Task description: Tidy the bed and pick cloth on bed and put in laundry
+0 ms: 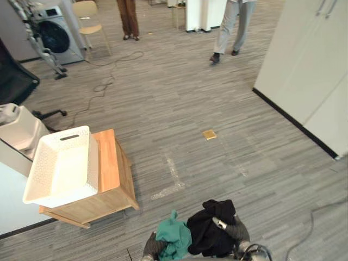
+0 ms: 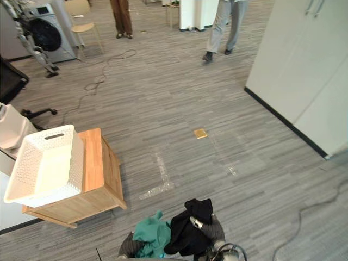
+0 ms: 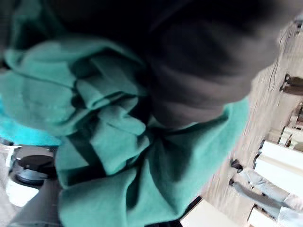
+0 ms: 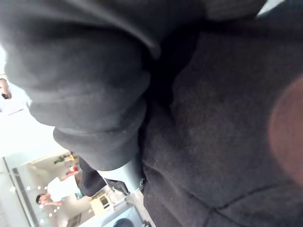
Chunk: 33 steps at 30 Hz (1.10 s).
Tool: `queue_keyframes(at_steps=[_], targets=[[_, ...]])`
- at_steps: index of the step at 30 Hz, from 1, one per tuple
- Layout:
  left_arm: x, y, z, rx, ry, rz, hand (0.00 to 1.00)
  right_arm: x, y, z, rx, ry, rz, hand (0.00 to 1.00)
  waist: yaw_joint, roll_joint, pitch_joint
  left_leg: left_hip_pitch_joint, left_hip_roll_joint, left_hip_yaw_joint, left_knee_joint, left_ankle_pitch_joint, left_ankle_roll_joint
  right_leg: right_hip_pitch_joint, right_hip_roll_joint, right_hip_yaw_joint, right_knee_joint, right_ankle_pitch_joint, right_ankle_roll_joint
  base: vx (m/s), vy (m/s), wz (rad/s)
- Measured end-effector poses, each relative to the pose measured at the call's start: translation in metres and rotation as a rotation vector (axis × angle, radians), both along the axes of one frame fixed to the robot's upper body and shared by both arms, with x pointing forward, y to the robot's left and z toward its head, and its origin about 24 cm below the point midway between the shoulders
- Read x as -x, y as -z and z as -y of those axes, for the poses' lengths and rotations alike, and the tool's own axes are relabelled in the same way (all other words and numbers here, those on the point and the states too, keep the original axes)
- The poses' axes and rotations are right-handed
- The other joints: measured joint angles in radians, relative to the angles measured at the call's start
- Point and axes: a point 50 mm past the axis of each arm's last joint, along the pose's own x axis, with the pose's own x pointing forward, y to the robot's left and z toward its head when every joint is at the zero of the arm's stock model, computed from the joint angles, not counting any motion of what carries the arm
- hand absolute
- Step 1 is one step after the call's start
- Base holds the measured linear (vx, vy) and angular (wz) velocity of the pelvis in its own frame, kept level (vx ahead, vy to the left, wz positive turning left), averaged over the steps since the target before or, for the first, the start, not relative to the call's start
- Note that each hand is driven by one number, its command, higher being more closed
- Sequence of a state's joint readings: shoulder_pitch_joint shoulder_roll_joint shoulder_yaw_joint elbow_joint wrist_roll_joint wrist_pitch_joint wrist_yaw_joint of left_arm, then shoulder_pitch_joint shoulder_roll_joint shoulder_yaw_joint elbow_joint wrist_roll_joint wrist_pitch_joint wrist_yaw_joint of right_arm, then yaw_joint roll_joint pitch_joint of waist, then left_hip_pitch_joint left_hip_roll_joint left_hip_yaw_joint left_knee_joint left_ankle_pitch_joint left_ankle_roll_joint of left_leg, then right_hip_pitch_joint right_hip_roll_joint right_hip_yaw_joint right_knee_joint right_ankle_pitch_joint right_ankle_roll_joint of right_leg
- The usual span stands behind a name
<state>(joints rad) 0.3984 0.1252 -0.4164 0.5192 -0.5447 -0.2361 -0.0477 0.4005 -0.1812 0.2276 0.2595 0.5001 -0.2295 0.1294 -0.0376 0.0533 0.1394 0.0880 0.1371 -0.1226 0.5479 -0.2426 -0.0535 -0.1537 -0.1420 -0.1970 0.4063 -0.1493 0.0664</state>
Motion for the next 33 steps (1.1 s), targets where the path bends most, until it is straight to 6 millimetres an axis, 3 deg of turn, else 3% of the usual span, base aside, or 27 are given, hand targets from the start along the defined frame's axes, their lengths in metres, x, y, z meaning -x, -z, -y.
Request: queue_keyframes(at_steps=[1,2,4,7,9,10,11,13,14,15,17,18,19,20,21,22,23,25,27,28,29,31,32,33], targets=[[-0.004,-0.003,-0.001,0.016,-0.019,0.025,1.00,-0.004,-0.003,0.007,0.011,0.009,0.016,1.00,0.003,0.020,0.019,-0.095,0.064,0.083,0.227,0.060,0.007,0.107,0.032,-0.048,-0.080,-0.006,-0.021,0.33,-0.318,0.56],[-0.005,-0.005,-0.001,0.026,-0.020,0.044,1.00,-0.006,-0.003,0.012,0.023,0.019,0.021,1.00,0.012,0.030,0.024,-0.147,0.091,0.130,0.338,0.054,0.008,0.164,0.054,-0.066,-0.129,-0.003,-0.030,0.31,-0.278,0.54],[-0.009,-0.011,-0.001,0.043,-0.015,0.082,1.00,-0.004,-0.004,0.027,0.040,0.054,0.051,1.00,0.051,0.022,0.025,-0.231,0.066,0.236,0.388,0.049,0.014,0.250,0.062,-0.082,-0.228,0.001,-0.039,0.26,-0.193,0.08],[-0.009,-0.013,-0.006,0.056,-0.033,0.098,1.00,0.001,-0.009,0.041,0.054,0.077,0.103,1.00,0.050,0.021,0.028,-0.311,-0.010,0.362,0.172,0.046,0.010,0.315,0.067,-0.131,-0.322,0.006,-0.040,0.32,-0.080,0.13],[-0.010,-0.014,-0.006,0.057,-0.032,0.102,1.00,0.006,-0.007,0.044,0.063,0.083,0.089,1.00,0.050,0.013,0.027,-0.311,-0.065,0.425,-0.063,0.056,0.010,0.363,0.066,-0.160,-0.364,0.008,-0.029,0.42,0.016,0.35],[-0.012,-0.015,-0.005,0.061,-0.031,0.106,1.00,0.006,-0.007,0.045,0.066,0.089,0.091,1.00,0.054,0.011,0.028,-0.298,-0.108,0.439,-0.302,0.151,0.034,0.397,0.069,-0.183,-0.386,0.002,-0.009,0.41,0.033,0.34],[-0.011,-0.014,-0.005,0.062,-0.029,0.096,1.00,0.005,-0.008,0.045,0.066,0.088,0.094,1.00,0.059,0.004,0.025,-0.284,-0.118,0.458,-0.346,0.239,0.076,0.414,0.065,-0.186,-0.392,-0.007,0.006,0.33,0.040,0.27],[-0.013,-0.014,-0.005,0.062,-0.025,0.088,1.00,-0.002,-0.011,0.044,0.066,0.090,0.125,1.00,0.059,-0.017,0.017,-0.262,-0.159,0.479,-0.389,0.265,0.169,0.419,0.032,-0.186,-0.381,-0.019,0.026,0.42,0.088,0.16],[-0.015,-0.014,-0.004,0.063,-0.023,0.089,1.00,-0.005,-0.012,0.043,0.063,0.090,0.133,1.00,0.061,-0.011,0.012,-0.255,-0.166,0.480,-0.392,0.260,0.181,0.410,0.024,-0.182,-0.365,-0.019,0.026,0.51,0.130,0.19],[-0.017,-0.014,-0.006,0.060,-0.026,0.091,1.00,-0.012,-0.014,0.040,0.054,0.091,0.153,1.00,0.060,-0.017,0.012,-0.246,-0.175,0.482,-0.392,0.254,0.205,0.393,0.009,-0.171,-0.309,-0.019,0.027,0.42,0.133,0.21],[-0.016,-0.012,-0.009,0.052,-0.036,0.085,1.00,-0.013,-0.013,0.035,0.039,0.095,0.150,1.00,0.060,-0.035,0.016,-0.184,-0.192,0.482,-0.413,0.245,0.216,0.370,-0.026,-0.144,-0.148,-0.017,0.032,0.40,0.149,0.29],[-0.014,-0.012,-0.013,0.037,-0.038,0.081,1.00,-0.014,-0.012,0.031,0.028,0.106,0.148,1.00,0.059,-0.044,0.019,-0.125,-0.199,0.477,-0.433,0.229,0.218,0.326,-0.059,-0.130,0.038,0.004,0.066,0.38,0.141,0.36],[-0.013,-0.012,-0.015,0.014,-0.015,0.087,1.00,-0.015,-0.012,0.027,0.017,0.104,0.151,1.00,0.053,-0.053,0.019,-0.064,-0.210,0.445,-0.457,0.190,0.214,0.257,-0.099,-0.122,0.268,0.064,0.103,0.38,0.124,0.40],[-0.014,-0.012,-0.017,0.001,-0.003,0.091,1.00,-0.014,-0.012,0.026,0.012,0.104,0.149,1.00,0.051,-0.064,0.020,-0.033,-0.222,0.433,-0.470,0.169,0.215,0.215,-0.125,-0.117,0.379,0.114,0.086,0.37,0.085,0.54],[-0.014,-0.012,-0.019,-0.033,0.024,0.100,1.00,-0.012,-0.009,0.023,0.006,0.099,0.132,1.00,0.044,-0.085,0.026,0.013,-0.249,0.401,-0.482,0.141,0.220,0.138,-0.181,-0.099,0.577,0.109,0.045,0.42,0.040,0.72],[-0.014,-0.011,-0.023,-0.064,0.030,0.096,1.00,-0.005,-0.003,0.023,0.009,0.098,0.100,1.00,0.029,-0.091,0.025,0.051,-0.253,0.364,-0.477,0.117,0.218,0.081,-0.200,-0.103,0.672,0.065,-0.006,0.34,0.026,0.77],[-0.014,-0.011,-0.025,-0.073,0.028,0.095,1.00,-0.003,-0.001,0.022,0.009,0.098,0.091,1.00,0.026,-0.087,0.025,0.064,-0.249,0.345,-0.479,0.111,0.214,0.054,-0.194,-0.105,0.686,0.036,-0.010,0.30,0.003,0.84],[-0.018,-0.012,-0.030,-0.099,0.011,0.108,1.00,0.006,0.002,0.021,0.003,0.108,0.074,1.00,-0.004,-0.070,0.026,0.100,-0.223,0.268,-0.479,0.091,0.196,-0.060,-0.146,-0.108,0.557,-0.062,0.011,0.31,-0.033,0.96],[-0.023,-0.013,-0.033,-0.105,0.015,0.117,1.00,0.007,0.002,0.020,0.002,0.112,0.079,1.00,-0.016,-0.056,0.031,0.118,-0.200,0.222,-0.475,0.088,0.179,-0.091,-0.102,-0.117,0.330,-0.071,0.020,0.39,-0.085,0.90],[-0.026,-0.013,-0.035,-0.110,0.017,0.121,1.00,0.008,0.002,0.021,0.000,0.116,0.079,1.00,-0.028,-0.045,0.036,0.130,-0.176,0.183,-0.473,0.080,0.156,-0.096,-0.059,-0.102,0.119,-0.042,0.024,0.42,-0.140,1.12],[-0.029,-0.015,-0.038,-0.124,0.009,0.125,1.00,0.009,0.001,0.020,-0.017,0.127,0.082,1.00,-0.030,-0.043,0.034,0.138,-0.159,0.149,-0.471,0.066,0.131,-0.094,-0.023,-0.058,-0.093,0.039,0.027,0.51,-0.203,0.99],[-0.028,-0.014,-0.041,-0.136,0.008,0.114,1.00,0.008,-0.005,0.015,-0.039,0.125,0.105,1.00,-0.027,-0.061,0.037,0.163,-0.156,0.125,-0.472,0.035,0.082,-0.098,-0.014,0.044,-0.285,0.164,0.052,0.47,-0.263,0.84],[-0.019,-0.012,-0.043,-0.138,0.005,0.085,1.00,0.009,-0.009,0.009,-0.056,0.112,0.116,1.00,-0.031,-0.079,0.032,0.196,-0.155,0.104,-0.470,0.006,0.050,-0.094,-0.019,0.108,-0.298,0.180,0.060,0.47,-0.321,0.79],[-0.014,-0.012,-0.044,-0.138,0.004,0.074,1.00,0.011,-0.011,0.006,-0.066,0.106,0.119,1.00,-0.035,-0.090,0.026,0.207,-0.154,0.092,-0.465,-0.014,0.048,-0.092,-0.020,0.125,-0.281,0.172,0.057,0.58,-0.420,0.82]])
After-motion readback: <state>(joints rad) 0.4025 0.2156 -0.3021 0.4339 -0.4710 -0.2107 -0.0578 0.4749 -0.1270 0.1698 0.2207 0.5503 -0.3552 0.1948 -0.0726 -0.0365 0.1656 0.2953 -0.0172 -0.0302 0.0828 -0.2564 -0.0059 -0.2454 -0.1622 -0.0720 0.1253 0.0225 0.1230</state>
